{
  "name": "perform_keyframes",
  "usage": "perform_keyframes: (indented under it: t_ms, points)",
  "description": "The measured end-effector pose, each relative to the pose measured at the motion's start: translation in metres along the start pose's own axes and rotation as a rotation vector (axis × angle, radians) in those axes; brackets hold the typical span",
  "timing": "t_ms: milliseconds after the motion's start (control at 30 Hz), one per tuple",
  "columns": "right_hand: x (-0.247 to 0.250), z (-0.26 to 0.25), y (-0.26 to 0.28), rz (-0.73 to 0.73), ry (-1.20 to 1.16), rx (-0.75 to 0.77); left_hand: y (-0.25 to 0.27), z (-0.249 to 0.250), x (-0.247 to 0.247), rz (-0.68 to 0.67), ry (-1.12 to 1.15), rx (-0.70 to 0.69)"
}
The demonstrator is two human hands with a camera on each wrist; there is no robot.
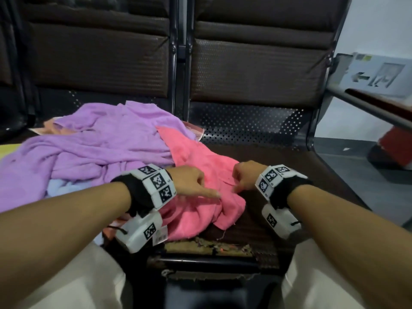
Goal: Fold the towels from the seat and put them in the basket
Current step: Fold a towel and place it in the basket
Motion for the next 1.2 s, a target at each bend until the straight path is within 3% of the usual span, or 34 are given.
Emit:
perform_keyframes:
  t_ms: [100,200,467,567,633,733,800,900,1067,1133,1200]
  points:
    - [0.001,-0.002,-0.003,0.065,0.007,0.004,0.001,0.008,-0.008,0.100,-0.228,-0.099]
    - [0.013,0.000,-0.002,0.134,-0.121,-0.010,0.000,0.014,-0.012,0.144,-0.307,-0.172]
    - [0.048,0.007,0.005,0.501,-0.962,-0.162,0.007,0.019,-0.011,0.219,-0.303,-0.200]
    - [0.072,0.009,0.011,0.703,-1.286,-0.209,0.003,0.028,0.011,0.385,-0.077,-0.124]
    - [0.089,0.012,0.015,0.843,-1.437,-0.138,0.000,0.034,0.033,0.571,0.184,-0.047]
    - [0.097,0.015,0.021,0.945,-1.423,-0.054,0.000,0.040,0.067,0.779,0.668,0.010]
    - [0.085,0.013,0.026,0.851,-1.340,-0.088,0.000,0.043,0.083,0.829,0.840,0.028]
    - [0.058,0.013,0.028,0.502,-1.288,-0.162,-0.002,0.042,0.080,0.798,0.803,0.042]
    - [0.030,0.038,0.034,0.167,-0.345,-0.128,-0.006,0.034,0.051,0.677,0.539,0.123]
    - [0.023,0.042,0.035,0.092,-0.251,-0.135,-0.007,0.035,0.051,0.645,0.524,0.104]
    - [0.018,0.048,0.036,0.107,-0.203,-0.170,-0.004,0.036,0.050,0.631,0.499,0.086]
Point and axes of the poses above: each hand's wrist, its own y-axis away from the middle knuckle, its own x-axis out of the back of the hand, z = x × y, the point moved 1 cm from there along -y, towards the middle knuckle, and after that the axes turned 9 degrees about z, right-handed, at the moved point
